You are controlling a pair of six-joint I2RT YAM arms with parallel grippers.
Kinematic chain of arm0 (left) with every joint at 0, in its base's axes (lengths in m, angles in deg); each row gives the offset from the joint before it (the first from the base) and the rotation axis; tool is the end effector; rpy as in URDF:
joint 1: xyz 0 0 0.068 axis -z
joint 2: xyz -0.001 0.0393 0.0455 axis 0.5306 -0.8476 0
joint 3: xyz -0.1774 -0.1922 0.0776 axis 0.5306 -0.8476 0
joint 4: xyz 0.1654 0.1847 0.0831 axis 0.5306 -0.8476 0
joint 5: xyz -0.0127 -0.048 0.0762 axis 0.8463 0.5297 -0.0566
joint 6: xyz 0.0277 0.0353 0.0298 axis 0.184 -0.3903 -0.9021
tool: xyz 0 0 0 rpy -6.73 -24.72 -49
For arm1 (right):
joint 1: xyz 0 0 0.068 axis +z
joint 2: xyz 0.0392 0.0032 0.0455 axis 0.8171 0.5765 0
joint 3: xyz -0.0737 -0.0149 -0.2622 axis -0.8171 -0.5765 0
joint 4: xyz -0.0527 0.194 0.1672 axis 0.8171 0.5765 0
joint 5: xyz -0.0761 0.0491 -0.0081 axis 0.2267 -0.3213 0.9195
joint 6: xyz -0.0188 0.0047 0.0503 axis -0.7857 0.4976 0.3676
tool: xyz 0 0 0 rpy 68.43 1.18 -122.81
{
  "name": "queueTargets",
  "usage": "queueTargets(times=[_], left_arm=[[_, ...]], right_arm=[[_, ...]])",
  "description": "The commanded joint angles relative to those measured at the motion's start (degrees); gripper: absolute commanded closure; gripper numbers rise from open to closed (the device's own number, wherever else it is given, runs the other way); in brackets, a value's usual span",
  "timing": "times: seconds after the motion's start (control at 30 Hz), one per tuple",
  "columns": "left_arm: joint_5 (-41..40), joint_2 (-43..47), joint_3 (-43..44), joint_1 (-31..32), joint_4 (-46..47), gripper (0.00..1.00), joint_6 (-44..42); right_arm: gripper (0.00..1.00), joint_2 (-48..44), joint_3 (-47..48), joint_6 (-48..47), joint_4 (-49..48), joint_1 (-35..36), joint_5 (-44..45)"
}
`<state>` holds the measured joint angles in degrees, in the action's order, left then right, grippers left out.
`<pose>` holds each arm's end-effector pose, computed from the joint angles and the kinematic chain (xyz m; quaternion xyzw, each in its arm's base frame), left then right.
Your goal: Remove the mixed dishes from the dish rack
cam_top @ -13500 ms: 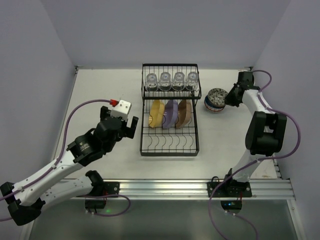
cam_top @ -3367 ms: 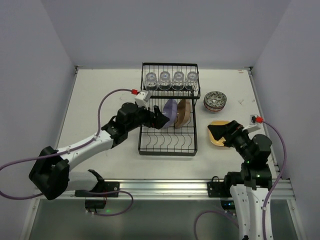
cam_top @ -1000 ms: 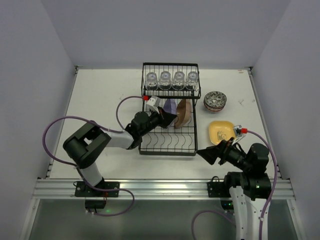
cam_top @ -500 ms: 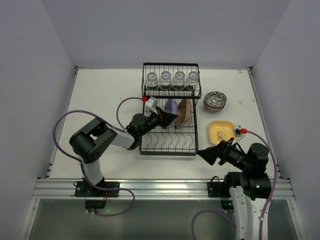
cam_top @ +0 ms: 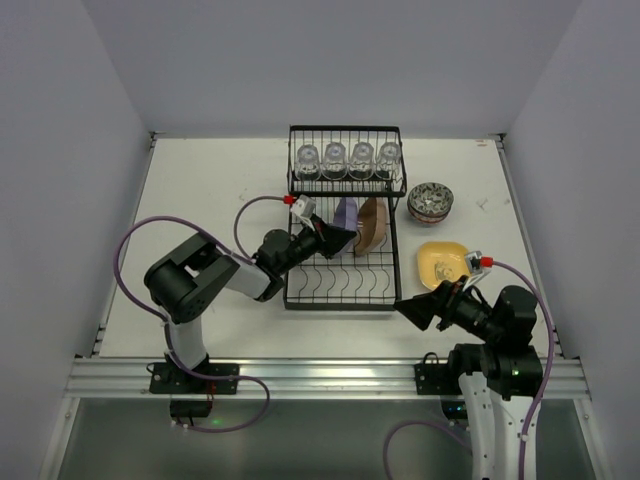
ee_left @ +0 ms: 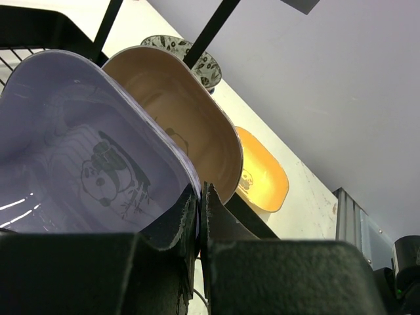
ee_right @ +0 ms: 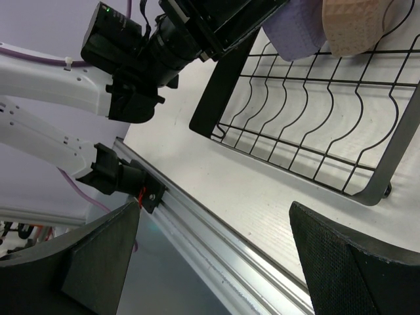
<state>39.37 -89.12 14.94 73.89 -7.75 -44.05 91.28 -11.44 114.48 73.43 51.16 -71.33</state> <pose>0.2525 -0.2378 0.1697 0.1052 0.6694 -0.5375 0.5019 0.0561 0.0239 0.2651 -0.0104 0.7778 0.4651 0.4226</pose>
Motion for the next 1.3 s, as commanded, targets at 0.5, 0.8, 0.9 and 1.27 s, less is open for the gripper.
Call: queueTargets(times=[0.5, 0.8, 0.9, 1.27], left_arm=[[-7.06, -4.17, -4.89, 0.34, 22.26, 1.00, 13.26], [-7.14, -8.48, -4.36, 0.08, 29.47, 1.00, 18.19], [-7.75, -8.31, -4.88, 0.08, 30.70, 1.00, 18.45], [-8.46, -8.92, -3.83, 0.08, 33.33, 1.00, 21.71]], right_arm=[[0.02, 0.29, 2.37, -0.39, 0.78, 0.56, -0.89], [0.02, 0.29, 2.81, -0.74, 1.31, 0.83, -0.89], [0.02, 0.29, 2.81, -0.66, 1.31, 0.83, -0.89], [0.02, -0.14, 2.72, -0.74, 1.57, 0.91, -1.07]])
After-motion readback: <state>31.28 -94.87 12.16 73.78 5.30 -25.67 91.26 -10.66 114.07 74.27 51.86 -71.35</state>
